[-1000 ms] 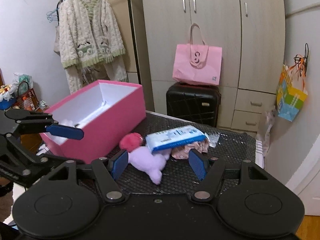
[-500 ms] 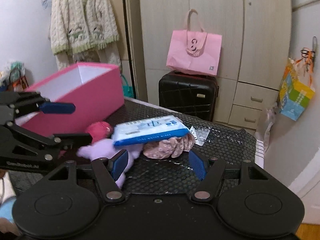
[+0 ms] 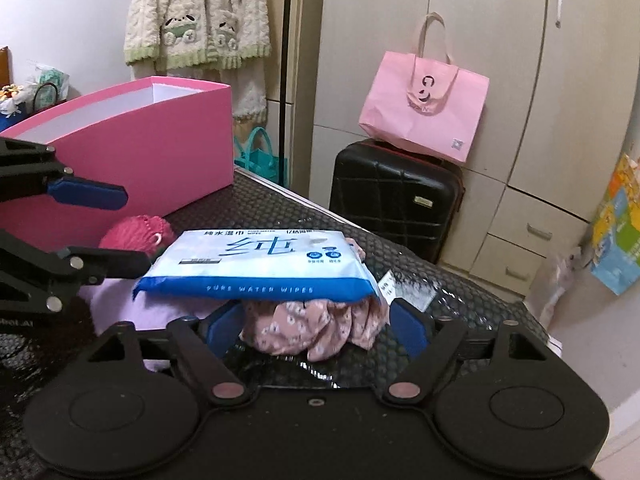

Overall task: Organize soft objects
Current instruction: 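Grasp the pink pompom with the left tool while the right tool grasps the floral cloth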

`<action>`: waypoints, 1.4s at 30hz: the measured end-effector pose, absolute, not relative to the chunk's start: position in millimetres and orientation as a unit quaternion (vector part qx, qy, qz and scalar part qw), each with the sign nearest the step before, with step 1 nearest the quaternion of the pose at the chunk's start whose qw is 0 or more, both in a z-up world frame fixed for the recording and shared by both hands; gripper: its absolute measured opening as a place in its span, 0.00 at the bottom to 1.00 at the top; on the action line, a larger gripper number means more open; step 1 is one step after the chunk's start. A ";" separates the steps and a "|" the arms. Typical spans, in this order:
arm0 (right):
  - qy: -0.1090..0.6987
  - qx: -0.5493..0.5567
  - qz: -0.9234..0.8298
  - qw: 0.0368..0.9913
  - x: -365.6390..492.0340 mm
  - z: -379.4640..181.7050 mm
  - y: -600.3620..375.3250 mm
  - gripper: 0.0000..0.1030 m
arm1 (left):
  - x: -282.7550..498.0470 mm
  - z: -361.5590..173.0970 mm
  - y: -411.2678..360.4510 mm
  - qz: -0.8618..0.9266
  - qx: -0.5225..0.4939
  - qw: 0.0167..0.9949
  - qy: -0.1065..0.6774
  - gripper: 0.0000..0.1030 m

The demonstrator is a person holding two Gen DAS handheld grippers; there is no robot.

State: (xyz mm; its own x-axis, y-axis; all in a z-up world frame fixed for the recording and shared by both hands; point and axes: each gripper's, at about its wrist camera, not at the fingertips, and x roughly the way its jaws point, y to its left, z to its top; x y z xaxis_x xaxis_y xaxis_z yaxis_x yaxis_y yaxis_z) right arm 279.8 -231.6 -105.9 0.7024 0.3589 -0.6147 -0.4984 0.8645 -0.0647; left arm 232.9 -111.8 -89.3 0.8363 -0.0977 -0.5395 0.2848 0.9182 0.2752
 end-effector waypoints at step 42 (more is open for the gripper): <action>0.256 -0.083 0.192 0.944 195.5 -84.2 -246.7 0.15 | 234.0 -108.2 -124.5 -0.032 0.219 0.936 0.274 0.44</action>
State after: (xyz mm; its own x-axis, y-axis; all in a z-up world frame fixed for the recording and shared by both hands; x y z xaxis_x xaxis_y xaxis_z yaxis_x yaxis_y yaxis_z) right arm 195.5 -246.7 -84.2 0.7945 0.3205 -0.5159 -0.4054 0.9123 -0.0575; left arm 234.0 -124.5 -108.2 0.8475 0.0604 -0.5274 0.1794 0.9024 0.3917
